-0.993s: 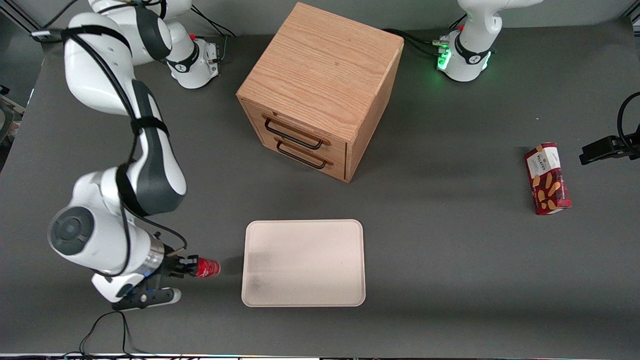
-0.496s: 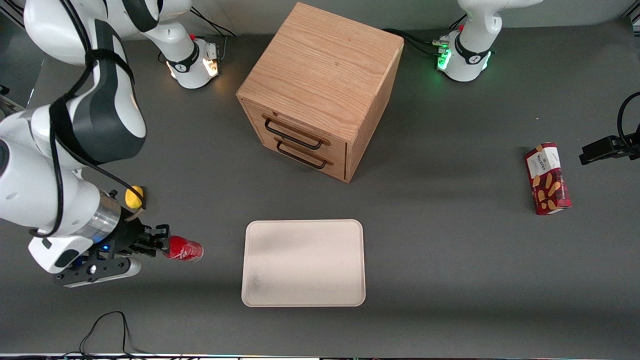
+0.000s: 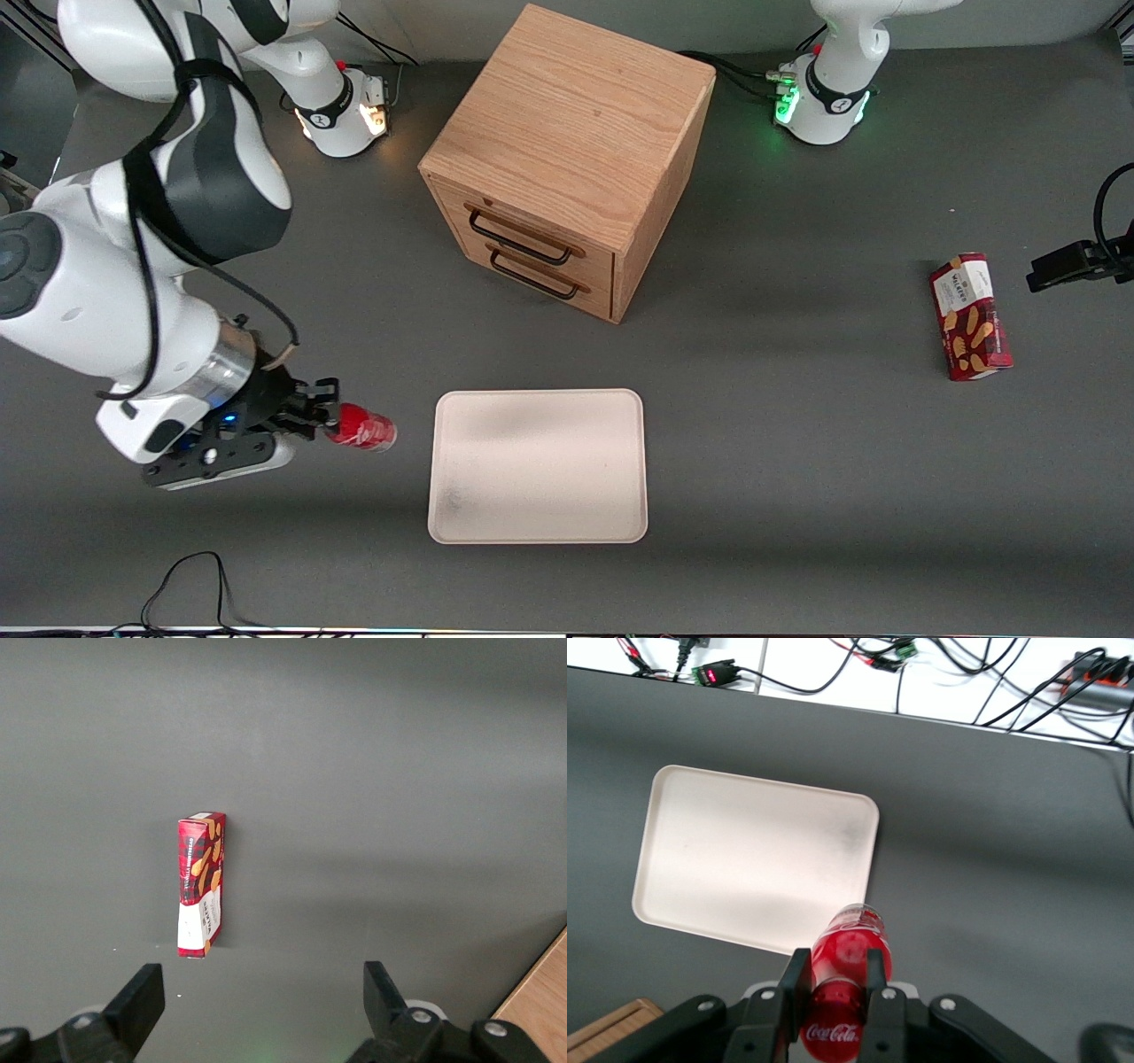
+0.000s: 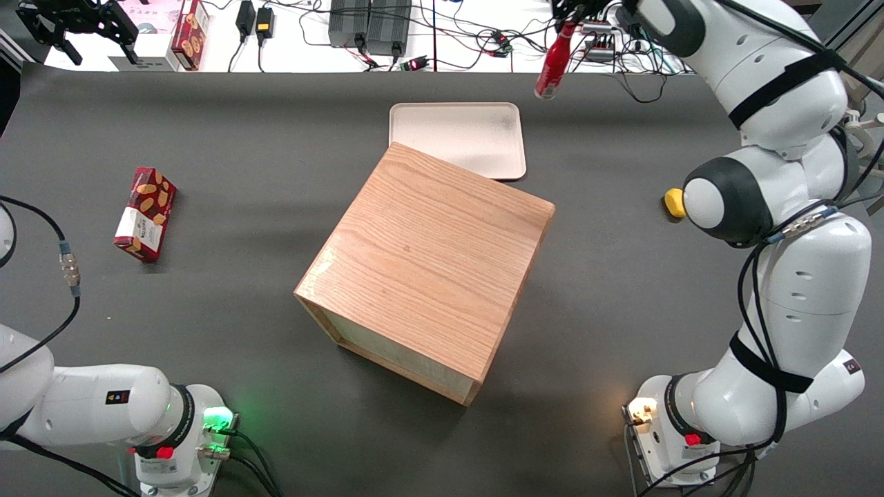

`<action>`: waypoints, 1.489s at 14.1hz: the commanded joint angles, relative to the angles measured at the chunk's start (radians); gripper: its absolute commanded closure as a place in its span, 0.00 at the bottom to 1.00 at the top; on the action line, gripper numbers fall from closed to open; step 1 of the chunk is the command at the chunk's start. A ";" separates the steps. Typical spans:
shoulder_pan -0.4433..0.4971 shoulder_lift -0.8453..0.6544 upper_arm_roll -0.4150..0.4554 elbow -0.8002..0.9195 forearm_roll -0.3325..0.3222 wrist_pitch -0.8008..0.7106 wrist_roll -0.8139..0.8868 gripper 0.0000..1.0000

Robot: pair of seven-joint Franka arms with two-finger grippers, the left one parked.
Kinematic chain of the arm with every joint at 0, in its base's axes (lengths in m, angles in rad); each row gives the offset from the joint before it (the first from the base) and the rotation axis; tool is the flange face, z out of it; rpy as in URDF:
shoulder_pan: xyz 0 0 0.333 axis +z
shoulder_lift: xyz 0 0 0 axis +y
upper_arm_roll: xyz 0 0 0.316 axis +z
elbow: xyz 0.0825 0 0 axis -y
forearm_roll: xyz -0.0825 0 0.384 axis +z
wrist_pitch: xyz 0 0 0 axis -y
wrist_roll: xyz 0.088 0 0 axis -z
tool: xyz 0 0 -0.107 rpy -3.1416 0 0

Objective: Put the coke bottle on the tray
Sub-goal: 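Lift the bottle and carry it over the white tray, then lower the bottle onto the tray and open the right gripper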

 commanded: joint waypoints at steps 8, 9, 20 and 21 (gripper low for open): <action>0.079 0.087 0.000 -0.007 -0.102 0.139 0.156 1.00; 0.079 0.116 0.000 -0.007 -0.111 0.176 0.156 1.00; 0.068 0.282 -0.002 -0.038 -0.108 0.403 0.147 1.00; 0.067 0.284 -0.002 -0.049 -0.108 0.419 0.147 1.00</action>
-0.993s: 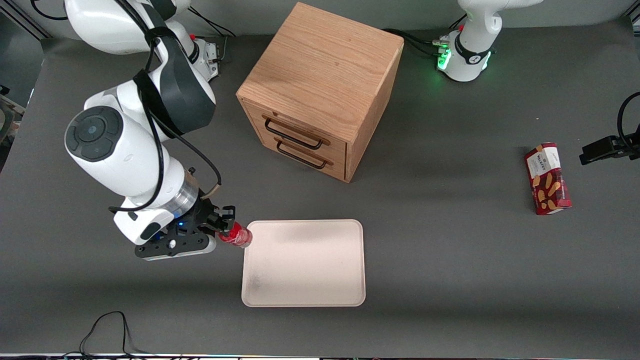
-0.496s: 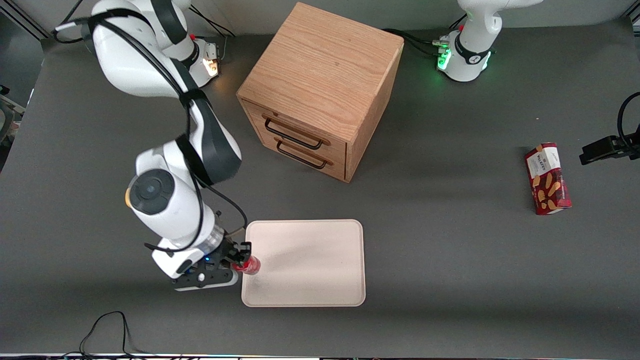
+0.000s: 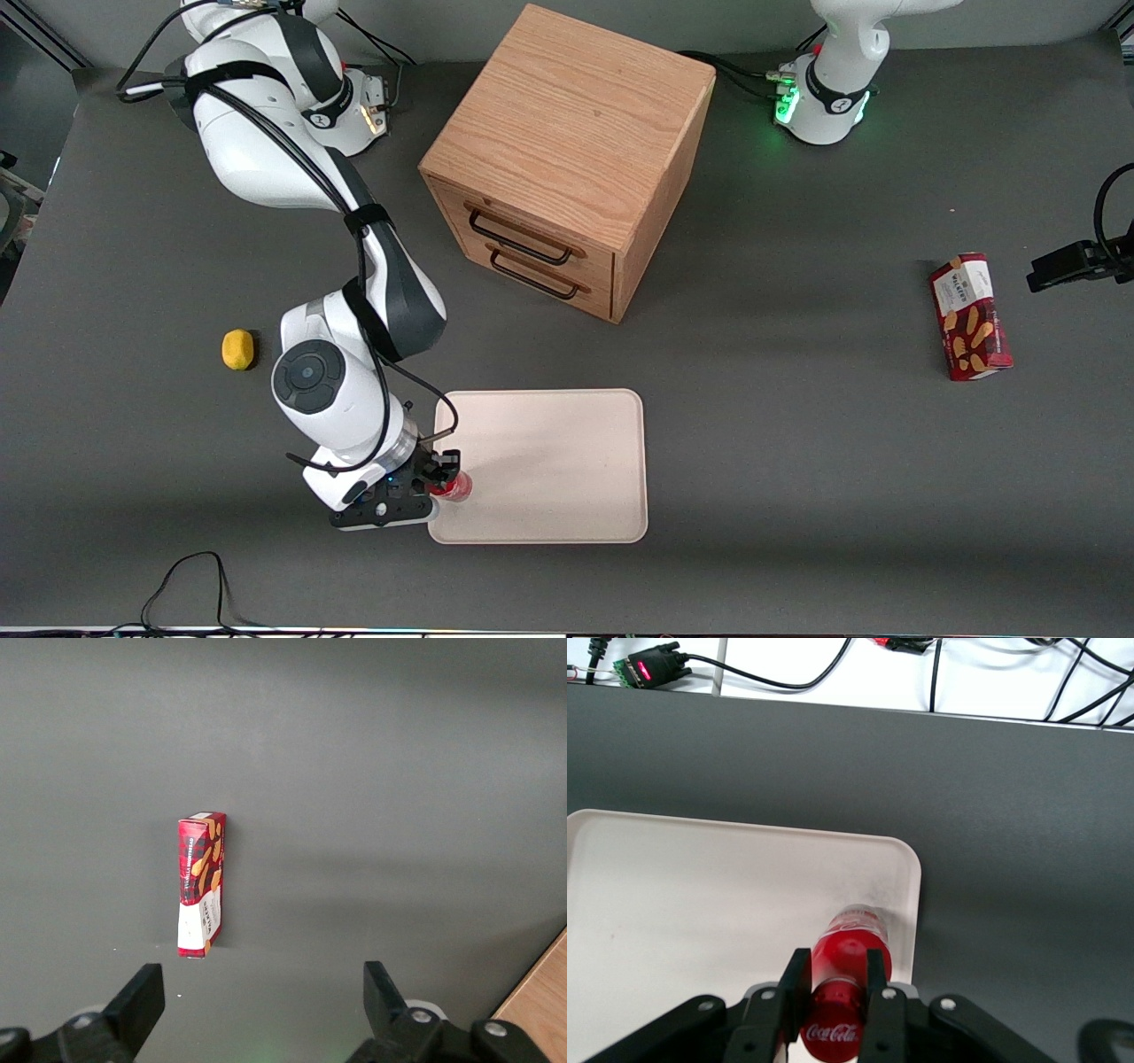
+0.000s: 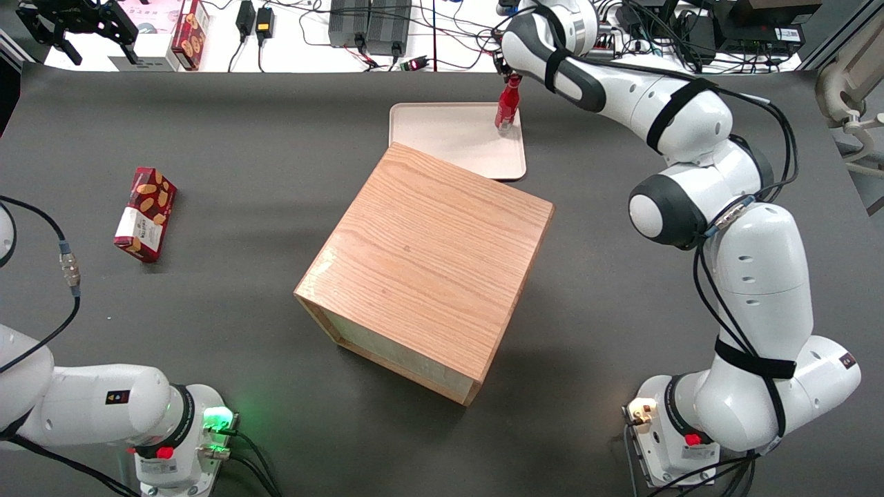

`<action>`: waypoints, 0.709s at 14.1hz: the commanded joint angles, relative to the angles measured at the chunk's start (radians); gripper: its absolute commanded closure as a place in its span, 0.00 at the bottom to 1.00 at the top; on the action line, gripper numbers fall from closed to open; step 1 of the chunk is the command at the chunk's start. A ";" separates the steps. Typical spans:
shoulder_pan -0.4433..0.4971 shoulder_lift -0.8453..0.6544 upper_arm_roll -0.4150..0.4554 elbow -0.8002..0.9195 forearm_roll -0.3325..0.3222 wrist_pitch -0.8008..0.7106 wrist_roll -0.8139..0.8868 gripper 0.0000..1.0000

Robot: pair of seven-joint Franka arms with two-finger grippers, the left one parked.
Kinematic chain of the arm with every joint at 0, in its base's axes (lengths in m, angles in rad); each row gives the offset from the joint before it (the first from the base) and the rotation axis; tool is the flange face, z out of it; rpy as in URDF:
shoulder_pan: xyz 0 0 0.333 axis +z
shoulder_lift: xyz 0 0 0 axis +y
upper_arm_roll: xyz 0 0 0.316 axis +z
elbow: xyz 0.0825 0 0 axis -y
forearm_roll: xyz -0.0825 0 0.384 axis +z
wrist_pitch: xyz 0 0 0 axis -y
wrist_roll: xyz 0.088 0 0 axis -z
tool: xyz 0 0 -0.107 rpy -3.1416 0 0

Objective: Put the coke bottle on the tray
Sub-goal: 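Lower the bottle onto the tray and open the right gripper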

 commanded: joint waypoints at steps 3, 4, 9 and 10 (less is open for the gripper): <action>-0.002 0.000 0.001 -0.040 -0.020 0.065 0.006 0.98; -0.004 0.000 0.001 -0.040 -0.020 0.065 0.009 0.65; -0.002 -0.011 0.001 -0.040 -0.013 0.056 0.036 0.00; -0.001 -0.022 0.001 -0.040 -0.011 0.050 0.040 0.00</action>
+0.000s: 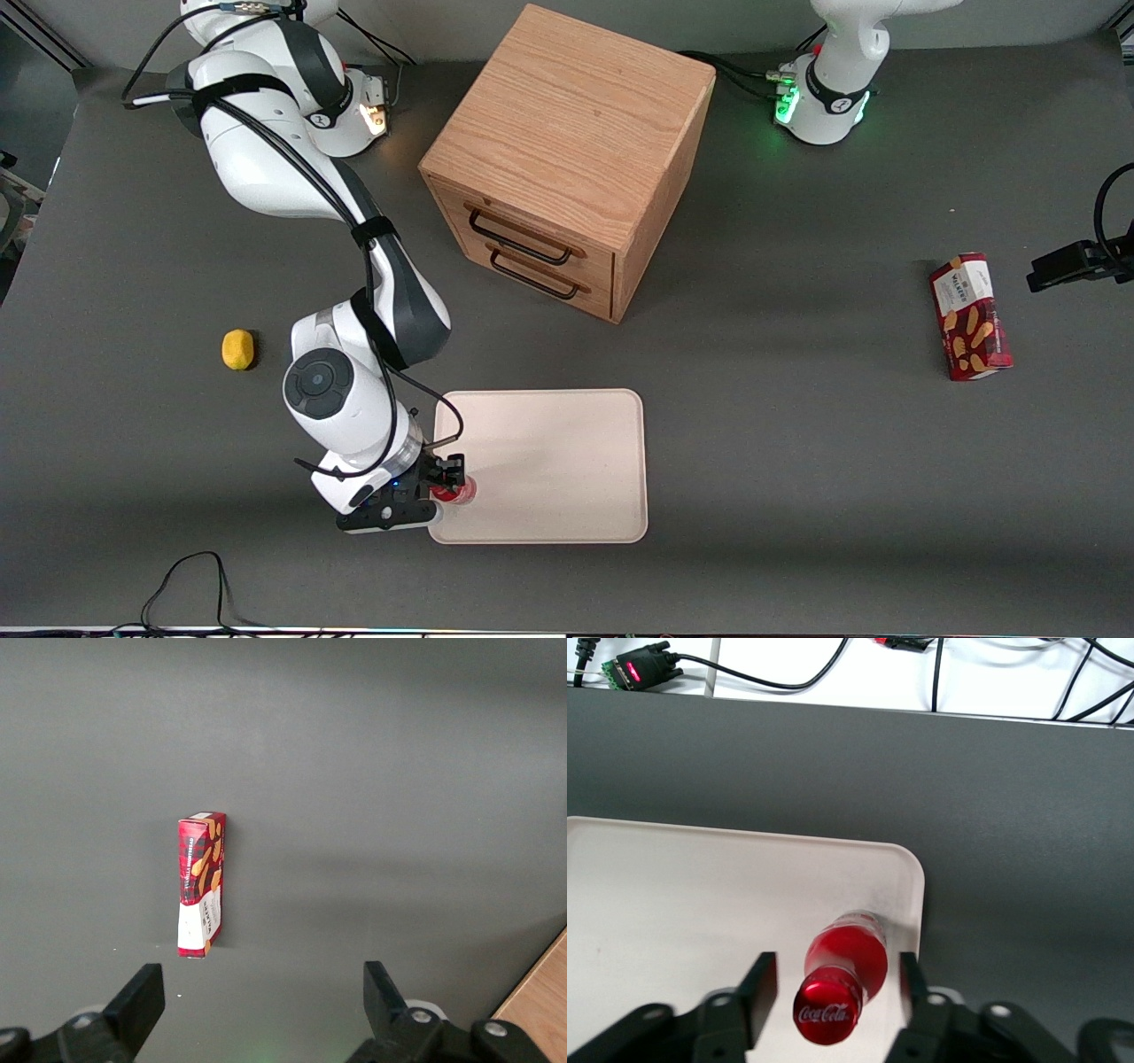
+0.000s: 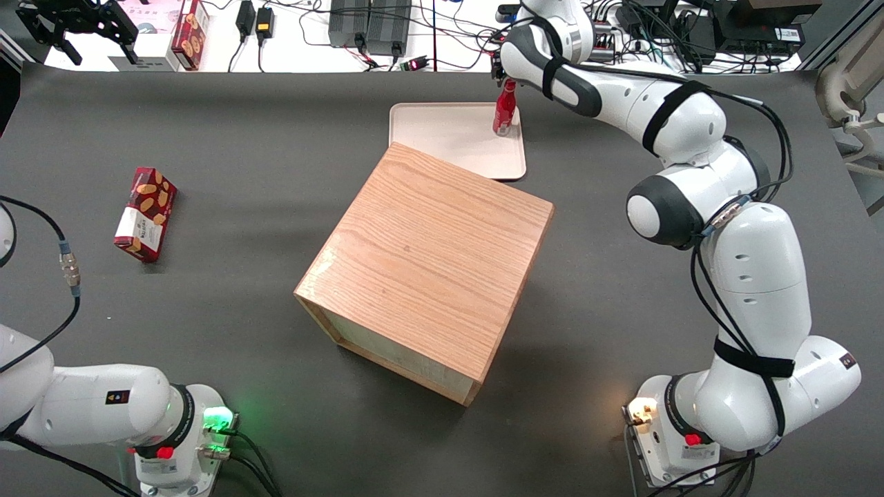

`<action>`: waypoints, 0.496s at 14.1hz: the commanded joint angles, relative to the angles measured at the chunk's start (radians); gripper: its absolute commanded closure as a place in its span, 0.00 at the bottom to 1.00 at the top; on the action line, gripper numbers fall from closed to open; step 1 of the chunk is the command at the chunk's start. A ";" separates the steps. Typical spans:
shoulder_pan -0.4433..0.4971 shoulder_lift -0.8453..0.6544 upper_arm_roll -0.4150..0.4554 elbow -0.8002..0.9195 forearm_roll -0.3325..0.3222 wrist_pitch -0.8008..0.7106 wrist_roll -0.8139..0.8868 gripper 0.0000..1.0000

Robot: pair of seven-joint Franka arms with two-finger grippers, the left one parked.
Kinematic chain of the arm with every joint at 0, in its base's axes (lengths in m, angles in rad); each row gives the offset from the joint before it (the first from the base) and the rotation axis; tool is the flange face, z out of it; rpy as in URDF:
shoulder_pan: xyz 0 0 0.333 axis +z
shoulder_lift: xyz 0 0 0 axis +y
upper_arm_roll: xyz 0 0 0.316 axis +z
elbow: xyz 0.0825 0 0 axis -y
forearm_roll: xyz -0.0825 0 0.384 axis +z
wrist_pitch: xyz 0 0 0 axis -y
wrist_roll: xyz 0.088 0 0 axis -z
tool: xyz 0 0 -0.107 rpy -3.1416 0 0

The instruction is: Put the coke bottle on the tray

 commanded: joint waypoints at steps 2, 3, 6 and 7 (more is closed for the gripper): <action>0.002 -0.089 0.004 -0.016 -0.010 -0.132 0.073 0.00; 0.003 -0.133 0.005 -0.016 -0.008 -0.209 0.092 0.00; 0.003 -0.274 0.009 -0.043 -0.005 -0.425 0.128 0.00; 0.003 -0.334 0.009 -0.071 -0.004 -0.479 0.128 0.00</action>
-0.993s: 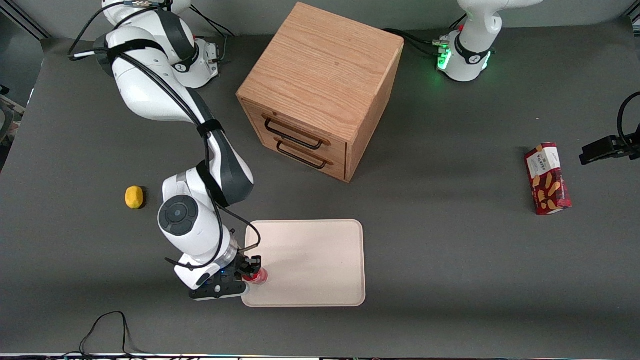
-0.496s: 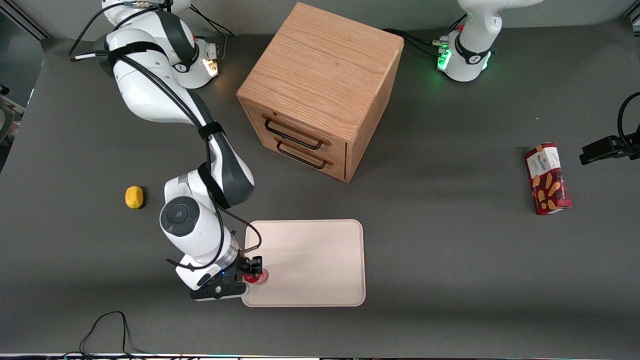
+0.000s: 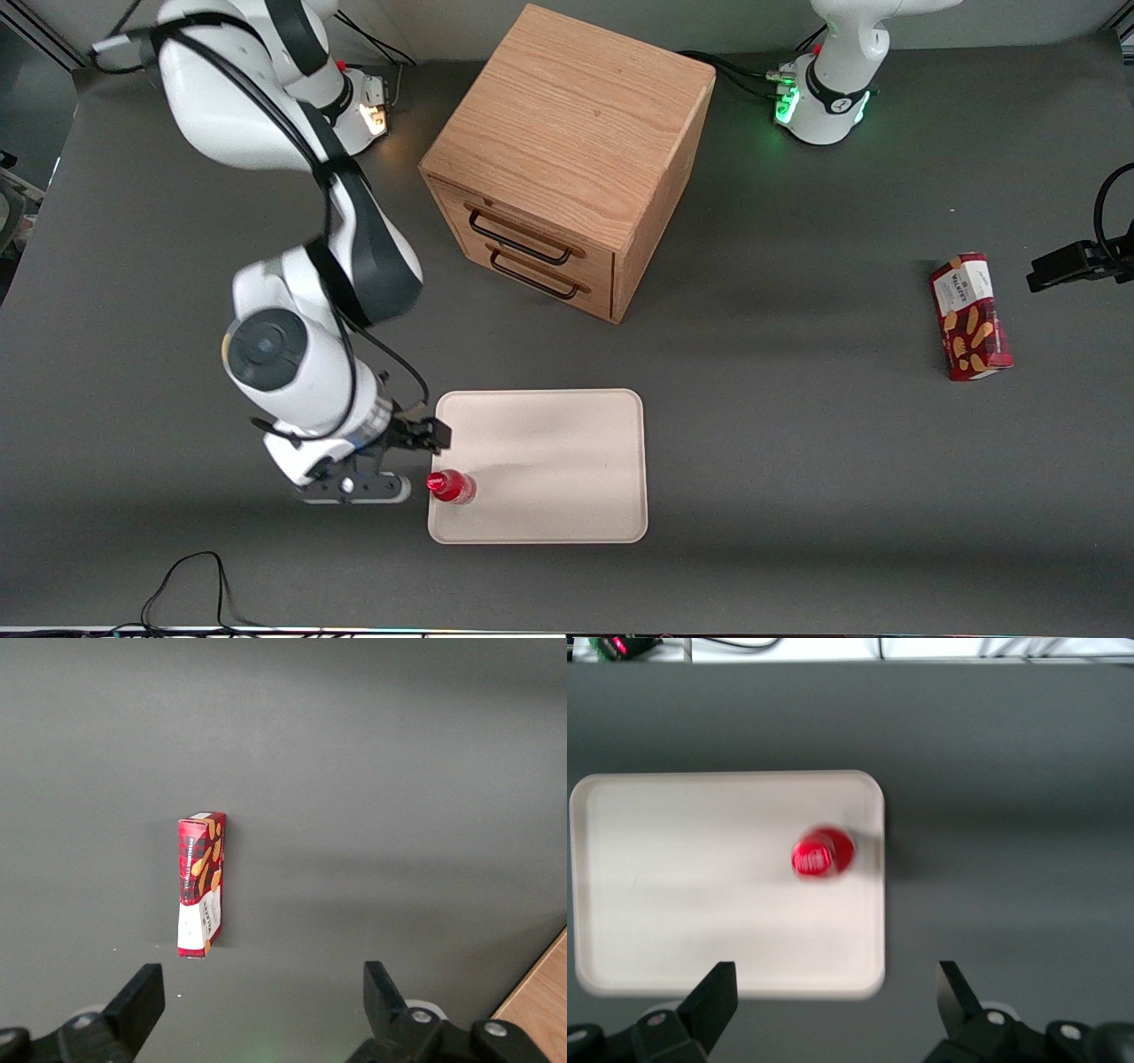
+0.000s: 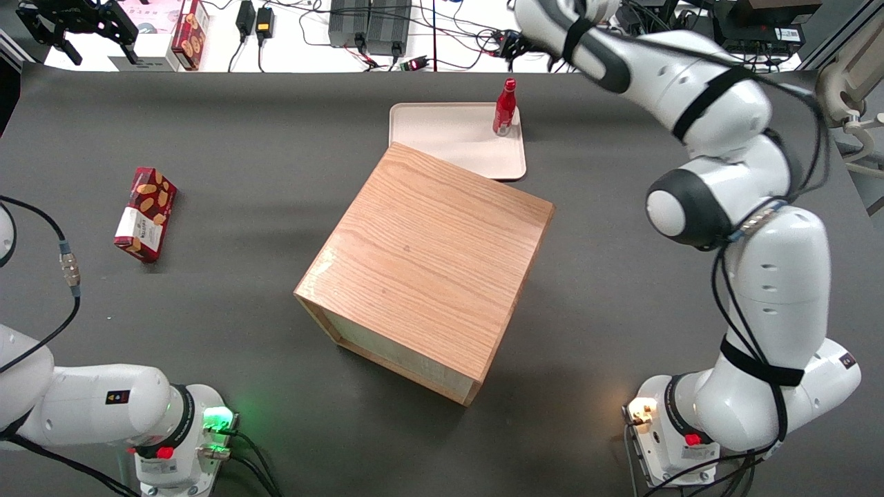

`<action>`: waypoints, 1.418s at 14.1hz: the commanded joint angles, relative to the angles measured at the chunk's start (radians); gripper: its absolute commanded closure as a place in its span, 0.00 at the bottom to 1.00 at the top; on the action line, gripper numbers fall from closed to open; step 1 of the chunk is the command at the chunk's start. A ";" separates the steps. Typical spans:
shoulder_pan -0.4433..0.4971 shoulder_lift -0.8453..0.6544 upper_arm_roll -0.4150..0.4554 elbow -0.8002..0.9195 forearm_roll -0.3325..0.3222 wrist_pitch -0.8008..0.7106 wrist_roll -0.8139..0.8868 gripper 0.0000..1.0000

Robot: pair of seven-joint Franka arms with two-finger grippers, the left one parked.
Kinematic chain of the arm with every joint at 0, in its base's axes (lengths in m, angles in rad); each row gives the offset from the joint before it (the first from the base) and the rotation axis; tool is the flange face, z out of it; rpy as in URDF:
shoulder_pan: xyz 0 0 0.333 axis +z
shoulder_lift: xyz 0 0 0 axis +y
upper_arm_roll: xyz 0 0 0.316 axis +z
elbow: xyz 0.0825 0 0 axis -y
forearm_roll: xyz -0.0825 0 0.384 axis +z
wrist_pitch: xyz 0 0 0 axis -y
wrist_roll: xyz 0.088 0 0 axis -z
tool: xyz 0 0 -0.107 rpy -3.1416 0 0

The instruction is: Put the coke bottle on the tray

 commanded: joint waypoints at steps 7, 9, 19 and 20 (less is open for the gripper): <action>-0.160 -0.595 0.039 -0.492 -0.005 -0.144 -0.046 0.00; -0.229 -0.662 0.047 -0.543 -0.005 -0.161 -0.137 0.00; -0.346 -0.805 -0.071 -0.706 0.067 -0.094 -0.461 0.00; -0.344 -0.805 -0.074 -0.706 0.064 -0.095 -0.462 0.00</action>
